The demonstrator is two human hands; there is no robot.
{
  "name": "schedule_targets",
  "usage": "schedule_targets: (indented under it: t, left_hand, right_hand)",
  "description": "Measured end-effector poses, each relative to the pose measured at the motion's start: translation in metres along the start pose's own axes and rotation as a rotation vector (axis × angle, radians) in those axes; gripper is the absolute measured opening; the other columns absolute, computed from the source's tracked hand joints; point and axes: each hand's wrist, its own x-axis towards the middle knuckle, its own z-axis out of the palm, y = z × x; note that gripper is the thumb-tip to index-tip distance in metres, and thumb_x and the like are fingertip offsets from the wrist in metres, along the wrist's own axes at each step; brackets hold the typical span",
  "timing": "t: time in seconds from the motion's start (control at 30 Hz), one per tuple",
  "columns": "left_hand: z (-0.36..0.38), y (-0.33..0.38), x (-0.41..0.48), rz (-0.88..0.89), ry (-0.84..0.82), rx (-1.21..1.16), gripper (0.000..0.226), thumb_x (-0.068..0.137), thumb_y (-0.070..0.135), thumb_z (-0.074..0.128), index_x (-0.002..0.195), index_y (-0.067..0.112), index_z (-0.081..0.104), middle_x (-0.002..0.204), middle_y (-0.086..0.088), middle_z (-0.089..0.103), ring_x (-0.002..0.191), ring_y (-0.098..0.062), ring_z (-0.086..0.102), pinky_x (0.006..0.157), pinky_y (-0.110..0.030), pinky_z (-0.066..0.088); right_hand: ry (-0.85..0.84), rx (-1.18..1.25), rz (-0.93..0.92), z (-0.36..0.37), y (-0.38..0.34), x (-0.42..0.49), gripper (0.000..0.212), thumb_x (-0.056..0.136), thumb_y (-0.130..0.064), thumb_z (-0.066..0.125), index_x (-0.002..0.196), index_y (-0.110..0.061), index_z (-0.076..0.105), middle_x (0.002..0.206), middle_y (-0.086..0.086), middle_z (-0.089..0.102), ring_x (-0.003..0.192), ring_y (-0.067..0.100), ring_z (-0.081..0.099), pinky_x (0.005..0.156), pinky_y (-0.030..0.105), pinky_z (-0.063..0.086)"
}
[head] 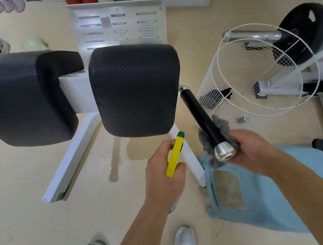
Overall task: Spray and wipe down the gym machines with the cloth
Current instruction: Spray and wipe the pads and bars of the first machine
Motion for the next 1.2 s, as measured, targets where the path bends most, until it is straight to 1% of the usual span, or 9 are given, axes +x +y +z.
schedule_targets:
  t: [0.1,0.17,0.27,0.5,0.7,0.9,1.0,1.07,1.2]
  left_hand:
    - [0.0,0.001,0.003,-0.01,0.012,-0.009,0.043,0.079,0.011,0.056,0.1,0.049,0.058,0.088,0.009,0.066,0.068,-0.022,0.064,0.063,-0.048,0.059]
    - [0.0,0.003,0.007,-0.024,0.026,-0.012,0.045,0.078,0.011,0.056,0.1,0.051,0.058,0.086,0.009,0.066,0.068,-0.021,0.064,0.064,-0.048,0.059]
    - [-0.003,0.008,0.012,-0.043,0.038,-0.015,0.052,0.079,0.011,0.057,0.094,0.061,0.054,0.083,0.006,0.064,0.068,-0.024,0.064,0.065,-0.049,0.058]
    - [-0.012,0.002,0.019,-0.012,0.05,0.038,0.059,0.08,0.011,0.056,0.094,0.069,0.051,0.093,0.021,0.063,0.071,-0.017,0.064,0.062,-0.042,0.06]
    - [-0.01,0.008,0.018,-0.02,0.036,0.025,0.054,0.081,0.015,0.057,0.097,0.067,0.052,0.097,0.024,0.063,0.072,-0.017,0.066,0.064,-0.045,0.061]
    - [-0.012,0.012,0.023,0.0,-0.003,-0.002,0.049,0.079,0.013,0.056,0.099,0.057,0.054,0.084,0.015,0.062,0.071,-0.017,0.064,0.064,-0.048,0.06]
    - [-0.011,0.011,0.027,0.002,-0.007,-0.008,0.042,0.079,0.014,0.056,0.104,0.048,0.056,0.081,0.014,0.061,0.072,-0.017,0.063,0.063,-0.048,0.059]
    - [-0.008,0.01,0.029,-0.001,-0.009,-0.01,0.04,0.081,0.014,0.057,0.106,0.045,0.056,0.081,0.016,0.061,0.072,-0.017,0.063,0.062,-0.046,0.059]
    - [-0.005,0.004,0.029,0.004,-0.015,0.023,0.041,0.083,0.013,0.058,0.107,0.046,0.056,0.082,0.017,0.062,0.073,-0.015,0.063,0.062,-0.041,0.06]
  right_hand:
    - [0.321,-0.831,-0.247,0.0,-0.022,-0.015,0.033,0.093,-0.035,0.059,0.088,-0.004,0.068,0.073,0.002,0.07,0.068,0.024,0.063,0.07,0.039,0.05]
    - [0.371,-1.012,-0.46,0.022,-0.042,-0.015,0.01,0.094,-0.02,0.06,0.09,-0.017,0.069,0.063,-0.011,0.065,0.063,0.005,0.059,0.066,0.02,0.045]
    - [0.327,-1.29,-0.718,0.051,-0.065,0.016,0.03,0.094,-0.008,0.055,0.113,-0.027,0.068,0.078,-0.012,0.065,0.077,-0.005,0.058,0.067,0.001,0.035]
    - [0.229,-1.859,-0.577,0.061,-0.064,0.076,0.027,0.099,-0.023,0.046,0.11,-0.019,0.07,0.108,0.009,0.066,0.093,0.035,0.063,0.074,0.036,0.048]
    - [0.053,-2.265,-0.499,0.063,-0.041,0.013,0.02,0.087,-0.003,0.05,0.09,-0.023,0.049,0.106,-0.002,0.05,0.096,0.023,0.056,0.074,0.039,0.05]
    - [-0.155,-1.995,-0.278,0.061,-0.083,-0.011,0.017,0.096,-0.022,0.057,0.101,-0.027,0.072,0.137,-0.009,0.061,0.108,0.003,0.062,0.085,0.024,0.045]
    - [0.139,-1.536,-0.583,0.064,-0.109,0.007,0.028,0.086,-0.013,0.07,0.112,-0.022,0.075,0.126,-0.01,0.065,0.109,-0.004,0.057,0.09,0.009,0.036]
    - [0.313,-1.529,-0.701,0.062,-0.108,0.044,0.035,0.083,-0.016,0.073,0.118,-0.02,0.072,0.129,-0.001,0.06,0.118,0.013,0.056,0.098,0.014,0.031]
    - [0.193,-1.671,-0.499,0.061,-0.078,0.095,0.025,0.096,-0.025,0.059,0.116,-0.017,0.072,0.14,0.005,0.047,0.124,0.018,0.052,0.108,0.029,0.036]
